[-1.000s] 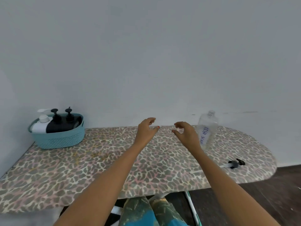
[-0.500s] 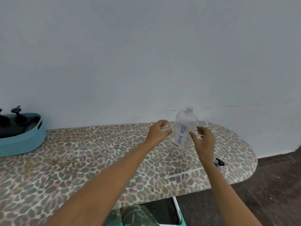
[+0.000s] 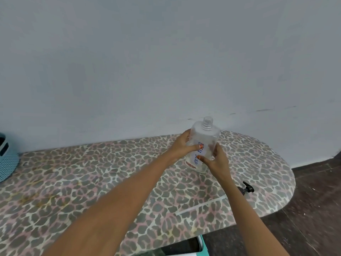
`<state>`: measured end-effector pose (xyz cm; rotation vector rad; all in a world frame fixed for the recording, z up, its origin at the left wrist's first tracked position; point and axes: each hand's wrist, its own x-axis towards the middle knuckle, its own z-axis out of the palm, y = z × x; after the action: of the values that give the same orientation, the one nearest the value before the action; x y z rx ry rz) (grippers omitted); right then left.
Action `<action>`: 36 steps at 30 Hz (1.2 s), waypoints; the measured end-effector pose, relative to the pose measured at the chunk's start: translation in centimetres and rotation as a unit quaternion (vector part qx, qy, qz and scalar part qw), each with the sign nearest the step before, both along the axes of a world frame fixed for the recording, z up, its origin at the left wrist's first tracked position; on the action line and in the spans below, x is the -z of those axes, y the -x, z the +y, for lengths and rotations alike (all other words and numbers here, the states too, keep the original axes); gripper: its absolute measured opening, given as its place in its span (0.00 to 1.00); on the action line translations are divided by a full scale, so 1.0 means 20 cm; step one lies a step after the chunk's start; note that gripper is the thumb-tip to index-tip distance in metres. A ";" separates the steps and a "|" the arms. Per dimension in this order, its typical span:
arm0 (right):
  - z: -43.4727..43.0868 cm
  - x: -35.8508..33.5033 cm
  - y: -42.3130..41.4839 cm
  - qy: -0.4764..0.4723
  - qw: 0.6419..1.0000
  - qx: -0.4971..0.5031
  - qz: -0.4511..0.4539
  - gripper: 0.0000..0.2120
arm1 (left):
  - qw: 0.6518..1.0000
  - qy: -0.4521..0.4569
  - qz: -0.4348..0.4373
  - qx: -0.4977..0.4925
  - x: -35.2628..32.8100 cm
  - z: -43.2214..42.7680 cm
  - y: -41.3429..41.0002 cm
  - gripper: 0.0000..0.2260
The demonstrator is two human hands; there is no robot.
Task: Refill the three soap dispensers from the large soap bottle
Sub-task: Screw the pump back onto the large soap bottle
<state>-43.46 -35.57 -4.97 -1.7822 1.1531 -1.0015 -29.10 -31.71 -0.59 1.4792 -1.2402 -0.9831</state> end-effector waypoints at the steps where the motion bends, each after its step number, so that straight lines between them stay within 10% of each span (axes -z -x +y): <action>1: -0.01 0.01 0.00 0.000 1.000 0.003 -0.001 0.29 | 1.000 0.000 0.006 -0.005 0.00 0.00 0.00 0.30; 36: 0.91 -0.14 -0.74 -0.068 0.954 -0.291 -0.007 0.29 | 0.989 0.009 -0.075 -0.128 -0.08 1.23 -0.75 0.35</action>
<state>-28.63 -17.41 -2.23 -1.8372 0.6017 -0.5656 -14.12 -7.02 1.04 1.6757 -1.1241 -0.6989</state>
